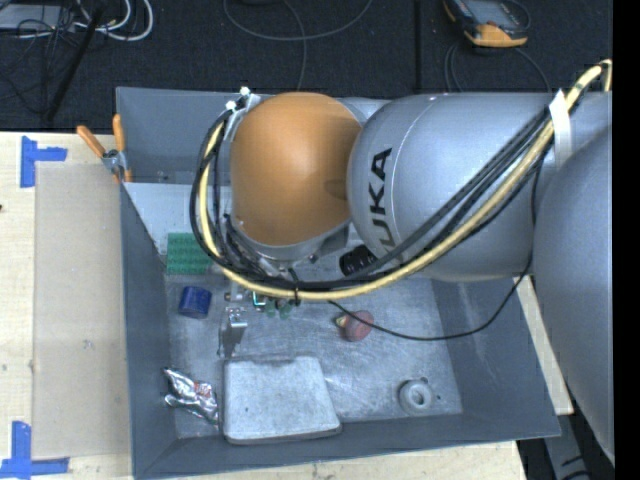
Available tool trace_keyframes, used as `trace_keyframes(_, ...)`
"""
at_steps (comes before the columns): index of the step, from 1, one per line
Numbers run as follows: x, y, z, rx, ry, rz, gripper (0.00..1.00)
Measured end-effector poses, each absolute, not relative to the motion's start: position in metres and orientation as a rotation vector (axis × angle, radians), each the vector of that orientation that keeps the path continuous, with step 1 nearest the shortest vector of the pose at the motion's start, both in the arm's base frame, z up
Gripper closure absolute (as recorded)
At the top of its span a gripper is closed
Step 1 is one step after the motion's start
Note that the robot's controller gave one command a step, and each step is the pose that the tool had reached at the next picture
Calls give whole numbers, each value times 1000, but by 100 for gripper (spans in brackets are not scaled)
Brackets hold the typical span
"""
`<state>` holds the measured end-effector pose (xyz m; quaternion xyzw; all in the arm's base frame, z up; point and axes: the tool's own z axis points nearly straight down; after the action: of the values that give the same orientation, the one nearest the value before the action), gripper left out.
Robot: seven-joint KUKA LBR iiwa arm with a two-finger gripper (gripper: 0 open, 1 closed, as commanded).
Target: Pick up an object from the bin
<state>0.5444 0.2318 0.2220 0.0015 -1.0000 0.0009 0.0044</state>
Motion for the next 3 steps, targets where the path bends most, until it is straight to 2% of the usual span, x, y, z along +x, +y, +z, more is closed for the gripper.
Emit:
trace_keyframes(1,481,245,80,-73,-3141,-1,0)
trace_keyframes(2,481,229,100,-262,-3130,1,0)
trace_keyframes(3,483,247,109,-593,-3084,2,0)
